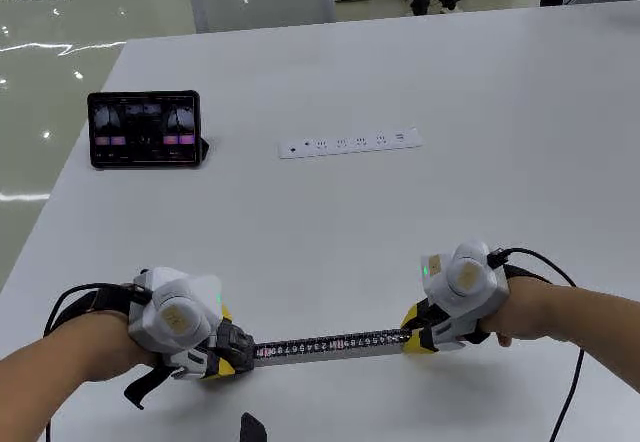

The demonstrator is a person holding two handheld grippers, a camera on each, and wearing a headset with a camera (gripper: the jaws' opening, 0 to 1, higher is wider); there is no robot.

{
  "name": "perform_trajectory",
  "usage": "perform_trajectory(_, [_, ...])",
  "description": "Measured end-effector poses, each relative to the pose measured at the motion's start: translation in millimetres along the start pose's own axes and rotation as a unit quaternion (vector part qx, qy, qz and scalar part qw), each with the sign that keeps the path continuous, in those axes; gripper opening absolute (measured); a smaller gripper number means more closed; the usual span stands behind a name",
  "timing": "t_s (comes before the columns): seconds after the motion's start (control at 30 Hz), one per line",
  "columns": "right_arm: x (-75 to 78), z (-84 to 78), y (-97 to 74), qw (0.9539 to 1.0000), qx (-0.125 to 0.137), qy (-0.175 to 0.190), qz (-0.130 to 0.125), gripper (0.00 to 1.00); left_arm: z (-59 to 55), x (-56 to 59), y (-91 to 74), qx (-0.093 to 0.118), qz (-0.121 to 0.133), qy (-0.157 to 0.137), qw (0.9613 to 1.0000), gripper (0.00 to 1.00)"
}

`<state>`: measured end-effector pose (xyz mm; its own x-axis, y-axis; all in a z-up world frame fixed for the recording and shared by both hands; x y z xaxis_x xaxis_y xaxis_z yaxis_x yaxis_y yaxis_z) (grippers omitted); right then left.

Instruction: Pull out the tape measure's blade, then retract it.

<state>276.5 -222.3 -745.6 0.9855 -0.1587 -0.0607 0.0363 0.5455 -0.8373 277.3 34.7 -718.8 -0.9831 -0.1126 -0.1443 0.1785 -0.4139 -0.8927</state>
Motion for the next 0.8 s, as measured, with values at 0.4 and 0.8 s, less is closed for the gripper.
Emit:
perform_trajectory(0.4, [1.4, -6.2, -4.8, 1.0000, 0.000, 0.006, -0.003, 0.10, 0.2, 0.2, 0.2, 0.001, 0.000, 0.001, 1.0000, 0.34])
perform_trajectory(0.8, [1.9, -12.3, -8.7, 0.9999, 0.001, 0.011, -0.003, 0.10, 0.4, 0.2, 0.4, 0.001, 0.001, 0.001, 1.0000, 0.34])
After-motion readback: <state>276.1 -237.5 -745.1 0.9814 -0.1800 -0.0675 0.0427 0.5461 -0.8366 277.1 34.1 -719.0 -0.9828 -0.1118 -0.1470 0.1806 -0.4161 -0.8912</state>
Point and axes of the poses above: the centre of the closed fingertips' face, and the gripper's own axes: y roughly forward along the fingers, x roughly to its right, z roughly out of its top, the point moved 4 cm from there along -y, roughly backward along the fingers, and after that the axes turned 1 degree about -x, right-handed, at the moved point
